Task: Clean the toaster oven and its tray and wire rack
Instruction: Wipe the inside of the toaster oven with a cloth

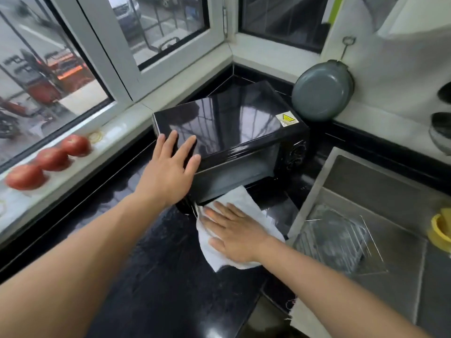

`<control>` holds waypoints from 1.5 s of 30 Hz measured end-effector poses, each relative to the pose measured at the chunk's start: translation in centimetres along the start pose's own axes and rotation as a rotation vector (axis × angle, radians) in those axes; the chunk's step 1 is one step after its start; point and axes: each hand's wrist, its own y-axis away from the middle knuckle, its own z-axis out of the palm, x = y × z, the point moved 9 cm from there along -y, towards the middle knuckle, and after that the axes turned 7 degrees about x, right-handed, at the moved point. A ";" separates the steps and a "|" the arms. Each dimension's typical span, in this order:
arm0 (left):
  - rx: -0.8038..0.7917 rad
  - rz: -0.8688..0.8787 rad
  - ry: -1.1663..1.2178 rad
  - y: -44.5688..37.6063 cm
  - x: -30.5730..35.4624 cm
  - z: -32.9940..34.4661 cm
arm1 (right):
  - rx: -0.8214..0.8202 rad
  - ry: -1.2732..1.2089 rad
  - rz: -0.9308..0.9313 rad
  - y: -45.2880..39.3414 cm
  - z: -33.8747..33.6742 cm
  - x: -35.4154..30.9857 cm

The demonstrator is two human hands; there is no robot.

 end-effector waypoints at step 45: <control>-0.050 -0.015 0.003 -0.2 0.2 0.8 | 0.052 -0.067 0.332 9.5 -0.8 1.2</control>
